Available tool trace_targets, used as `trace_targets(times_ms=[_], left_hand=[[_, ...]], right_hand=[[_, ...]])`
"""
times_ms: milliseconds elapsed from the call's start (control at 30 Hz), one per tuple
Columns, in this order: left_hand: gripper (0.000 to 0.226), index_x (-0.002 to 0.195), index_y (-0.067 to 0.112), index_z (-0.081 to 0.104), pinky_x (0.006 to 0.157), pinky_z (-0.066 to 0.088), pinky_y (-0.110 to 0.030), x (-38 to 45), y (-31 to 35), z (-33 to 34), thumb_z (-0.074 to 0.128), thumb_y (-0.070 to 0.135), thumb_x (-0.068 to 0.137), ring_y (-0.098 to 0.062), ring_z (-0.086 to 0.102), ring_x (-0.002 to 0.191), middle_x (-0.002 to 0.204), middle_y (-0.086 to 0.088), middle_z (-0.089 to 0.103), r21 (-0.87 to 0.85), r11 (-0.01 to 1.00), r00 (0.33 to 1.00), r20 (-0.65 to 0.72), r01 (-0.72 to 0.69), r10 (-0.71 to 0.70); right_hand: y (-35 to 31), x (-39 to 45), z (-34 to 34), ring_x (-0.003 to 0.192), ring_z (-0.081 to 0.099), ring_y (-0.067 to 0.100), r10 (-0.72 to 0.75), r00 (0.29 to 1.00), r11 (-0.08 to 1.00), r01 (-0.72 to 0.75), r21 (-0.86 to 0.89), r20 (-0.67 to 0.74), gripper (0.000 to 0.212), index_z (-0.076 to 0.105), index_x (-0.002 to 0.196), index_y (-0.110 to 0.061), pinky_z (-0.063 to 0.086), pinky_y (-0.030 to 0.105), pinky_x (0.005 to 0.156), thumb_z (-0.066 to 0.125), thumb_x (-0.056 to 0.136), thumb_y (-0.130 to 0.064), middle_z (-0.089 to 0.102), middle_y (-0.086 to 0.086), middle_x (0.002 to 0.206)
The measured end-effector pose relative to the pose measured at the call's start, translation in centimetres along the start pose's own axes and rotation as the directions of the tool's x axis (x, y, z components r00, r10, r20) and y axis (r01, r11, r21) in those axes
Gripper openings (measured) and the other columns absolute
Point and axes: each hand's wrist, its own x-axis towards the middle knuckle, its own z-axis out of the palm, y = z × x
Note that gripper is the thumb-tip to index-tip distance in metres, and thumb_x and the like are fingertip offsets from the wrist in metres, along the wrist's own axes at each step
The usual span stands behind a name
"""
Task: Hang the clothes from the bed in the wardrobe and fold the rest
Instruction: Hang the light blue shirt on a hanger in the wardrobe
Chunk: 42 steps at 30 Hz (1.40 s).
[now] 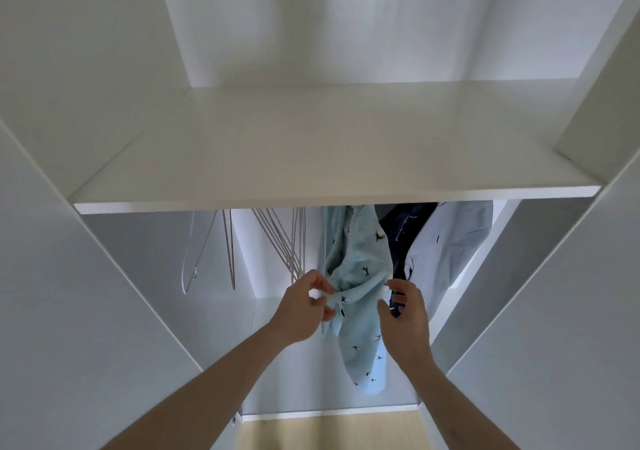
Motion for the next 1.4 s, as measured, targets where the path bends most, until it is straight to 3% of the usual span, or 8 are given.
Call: trace_targets(times_ms=[200, 367, 467, 667, 833, 967, 1100, 1400], left_hand=[[0.024, 0.099, 0.027, 0.053, 0.073, 0.064, -0.036, -7.2, -2.3, 0.4, 0.055, 0.003, 0.100, -0.009, 0.075, 0.087, 0.110, 0.021, 0.069, 0.200, 0.978, 0.989, 0.149, -0.052, 0.023], [0.021, 0.088, 0.028, 0.054, 0.065, 0.060, -0.032, -12.0, -5.0, 1.0, 0.066, 0.012, 0.093, -0.010, 0.072, 0.084, 0.107, 0.019, 0.073, 0.272, 0.960, 0.960, 0.278, -0.073, -0.005], [0.021, 0.085, 0.027, 0.050, 0.069, 0.059, -0.030, -12.9, -6.4, 2.2, 0.067, 0.015, 0.087, -0.010, 0.070, 0.083, 0.105, 0.020, 0.074, 0.325, 0.940, 0.906, 0.421, -0.108, -0.042], [0.021, 0.081, 0.021, 0.049, 0.065, 0.058, -0.043, -11.5, -8.2, 3.9, 0.064, 0.009, 0.087, -0.026, 0.070, 0.073, 0.100, 0.018, 0.073, 0.362, 0.905, 0.774, 0.630, -0.223, -0.061], [0.026, 0.077, 0.028, 0.047, 0.067, 0.052, -0.023, -11.9, -8.1, 5.9, 0.069, 0.018, 0.087, -0.010, 0.071, 0.076, 0.092, 0.016, 0.073, 0.304, 0.885, 0.661, 0.751, -0.352, 0.005], [0.022, 0.078, 0.024, 0.051, 0.064, 0.054, -0.024, -15.7, -8.2, 8.0, 0.072, 0.021, 0.083, -0.007, 0.072, 0.076, 0.089, 0.015, 0.074, 0.261, 0.896, 0.599, 0.800, -0.359, 0.006], [0.018, 0.082, 0.023, 0.053, 0.073, 0.060, -0.033, -20.5, -8.2, 10.3, 0.071, 0.025, 0.083, -0.009, 0.071, 0.077, 0.089, 0.016, 0.073, 0.217, 0.880, 0.465, 0.885, -0.423, 0.005], [0.011, 0.082, 0.043, 0.054, 0.076, 0.058, -0.031, -32.2, -6.6, 17.2, 0.057, 0.033, 0.084, 0.000, 0.067, 0.080, 0.094, 0.028, 0.070, 0.096, 0.671, 0.073, 0.995, -0.735, -0.062]], right_hand=[[1.7, -4.4, -1.2, 0.090, 0.068, 0.001, 0.133, 0.983, 0.989, -0.139, 0.039, 0.126, 0.019, 0.067, 0.102, -0.028, 0.051, 0.012, 0.069, 0.066, 0.097, -0.010, 0.073, -0.020, 0.095], [2.9, -9.0, -2.3, 0.091, 0.072, 0.015, 0.250, 0.927, 0.961, -0.273, 0.045, 0.279, 0.020, 0.074, 0.105, -0.026, 0.059, 0.030, 0.082, 0.065, 0.098, -0.009, 0.078, -0.009, 0.098], [3.8, -11.9, -2.8, 0.091, 0.072, 0.010, 0.324, 0.896, 0.938, -0.345, 0.018, 0.303, 0.022, 0.074, 0.108, -0.029, 0.057, 0.031, 0.082, 0.060, 0.101, -0.012, 0.078, -0.014, 0.100], [5.8, -17.8, -3.8, 0.085, 0.072, 0.010, 0.520, 0.854, 0.849, -0.518, 0.100, 0.012, 0.022, 0.072, 0.105, -0.033, 0.058, 0.029, 0.077, 0.062, 0.099, -0.014, 0.078, -0.012, 0.097], [7.0, -24.9, -4.7, 0.089, 0.073, 0.021, 0.641, 0.753, 0.766, -0.614, 0.190, -0.152, 0.021, 0.072, 0.105, -0.035, 0.059, 0.039, 0.078, 0.065, 0.097, -0.017, 0.078, -0.008, 0.096], [6.3, -29.7, -5.4, 0.088, 0.070, 0.028, 0.683, 0.686, 0.730, -0.622, 0.283, -0.253, 0.020, 0.072, 0.103, -0.029, 0.055, 0.034, 0.073, 0.065, 0.099, -0.010, 0.076, 0.006, 0.098], [5.1, -34.2, -7.1, 0.082, 0.068, 0.015, 0.709, 0.618, 0.704, -0.591, 0.395, -0.339, 0.018, 0.071, 0.104, -0.022, 0.054, 0.022, 0.065, 0.062, 0.101, -0.007, 0.076, -0.001, 0.097], [3.3, -49.1, -13.2, 0.094, 0.072, 0.014, 0.712, 0.481, 0.699, -0.551, 0.456, -0.511, 0.019, 0.073, 0.113, -0.027, 0.059, 0.028, 0.080, 0.061, 0.100, -0.019, 0.078, -0.008, 0.101]])
